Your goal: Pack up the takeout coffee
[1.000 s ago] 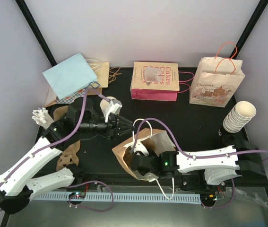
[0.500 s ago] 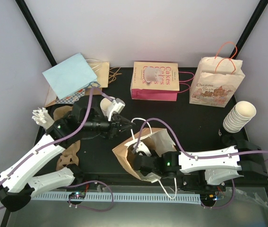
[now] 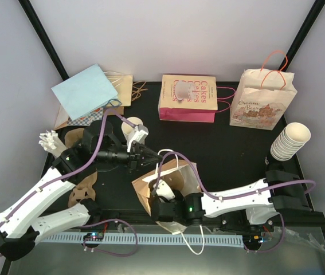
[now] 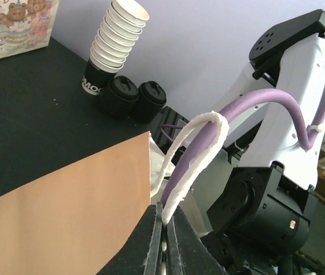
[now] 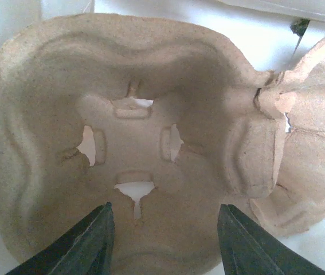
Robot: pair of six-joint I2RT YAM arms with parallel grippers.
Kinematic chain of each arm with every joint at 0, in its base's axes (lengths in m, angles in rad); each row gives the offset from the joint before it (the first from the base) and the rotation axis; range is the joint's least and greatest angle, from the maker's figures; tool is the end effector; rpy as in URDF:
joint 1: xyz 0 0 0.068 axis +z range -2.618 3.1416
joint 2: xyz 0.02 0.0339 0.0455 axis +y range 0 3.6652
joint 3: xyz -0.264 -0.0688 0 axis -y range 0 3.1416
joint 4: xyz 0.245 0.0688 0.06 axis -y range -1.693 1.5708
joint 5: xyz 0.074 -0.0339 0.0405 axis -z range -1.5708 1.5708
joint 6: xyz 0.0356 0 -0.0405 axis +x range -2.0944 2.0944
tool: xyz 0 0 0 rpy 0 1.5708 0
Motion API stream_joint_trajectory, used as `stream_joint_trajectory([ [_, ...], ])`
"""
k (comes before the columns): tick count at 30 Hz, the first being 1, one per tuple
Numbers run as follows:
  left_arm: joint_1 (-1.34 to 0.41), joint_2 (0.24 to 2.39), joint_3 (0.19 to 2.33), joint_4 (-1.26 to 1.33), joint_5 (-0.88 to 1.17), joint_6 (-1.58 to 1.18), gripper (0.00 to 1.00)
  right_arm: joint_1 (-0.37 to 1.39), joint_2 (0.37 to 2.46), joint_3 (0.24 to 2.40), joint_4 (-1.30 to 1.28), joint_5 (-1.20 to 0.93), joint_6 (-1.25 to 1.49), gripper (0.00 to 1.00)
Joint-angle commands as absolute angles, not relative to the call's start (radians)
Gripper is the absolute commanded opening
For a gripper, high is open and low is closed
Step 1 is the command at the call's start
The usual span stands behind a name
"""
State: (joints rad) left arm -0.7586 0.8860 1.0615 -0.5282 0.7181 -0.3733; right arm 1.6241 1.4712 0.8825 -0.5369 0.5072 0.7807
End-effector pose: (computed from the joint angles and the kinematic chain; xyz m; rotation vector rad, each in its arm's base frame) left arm 0.1134 -0.1397 0.3850 0.9151 1.9008 -1.4098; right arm 0.0026 0.2766 0.1952 -0.8893 2.3407 0.2945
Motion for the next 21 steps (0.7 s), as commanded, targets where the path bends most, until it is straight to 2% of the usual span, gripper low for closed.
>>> stream_joint_trajectory([
  [1,-0.761,0.862,1.051,-0.431,0.826,-0.347,0.02,1.630,1.504,0.872,-0.537,0.531,0.792,0.52],
  [21,-0.762,0.778,0.984,-0.415,0.896,-0.415,0.02,1.478,1.582,0.811,-0.349,0.402,0.724,0.49],
])
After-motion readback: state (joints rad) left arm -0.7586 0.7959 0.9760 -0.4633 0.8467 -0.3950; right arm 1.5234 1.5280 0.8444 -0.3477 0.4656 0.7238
